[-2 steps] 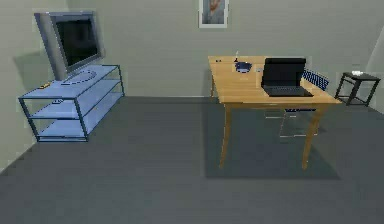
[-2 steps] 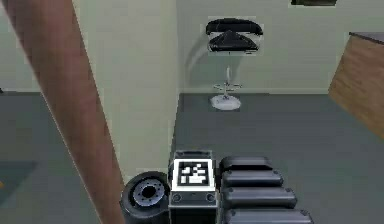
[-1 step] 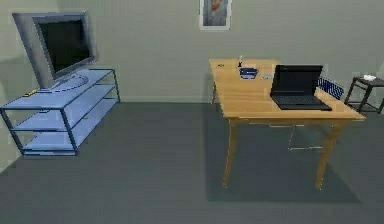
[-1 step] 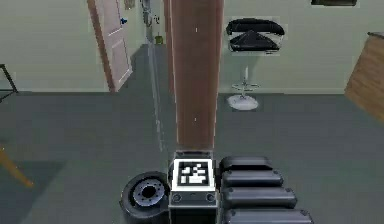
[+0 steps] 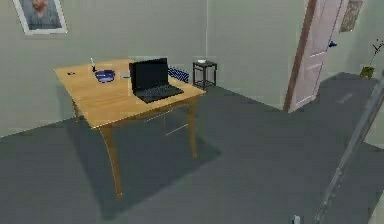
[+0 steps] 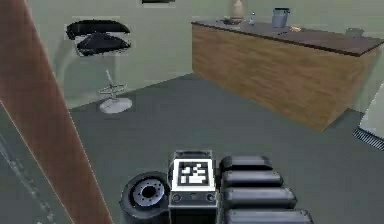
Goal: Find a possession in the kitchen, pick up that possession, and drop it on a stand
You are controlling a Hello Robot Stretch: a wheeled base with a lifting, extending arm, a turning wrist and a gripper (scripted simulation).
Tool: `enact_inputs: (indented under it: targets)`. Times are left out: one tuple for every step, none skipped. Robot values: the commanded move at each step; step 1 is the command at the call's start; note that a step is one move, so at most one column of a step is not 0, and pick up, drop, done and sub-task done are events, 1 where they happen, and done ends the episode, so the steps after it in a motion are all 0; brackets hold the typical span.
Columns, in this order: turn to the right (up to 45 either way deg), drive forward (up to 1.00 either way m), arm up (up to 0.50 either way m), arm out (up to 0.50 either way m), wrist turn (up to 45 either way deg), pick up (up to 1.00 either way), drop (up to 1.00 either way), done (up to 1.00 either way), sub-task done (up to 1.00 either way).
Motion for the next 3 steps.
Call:
enact_inputs:
  targets:
    - [0.0,0.85,0.0,0.0,0.0,0.0,0.0,0.0,0.0]
    - [30.0,0.0,0.0,0.0,0.0,0.0,0.0,0.0,0.0]
    - [0.0,0.85,0.0,0.0,0.0,0.0,0.0,0.0,0.0]
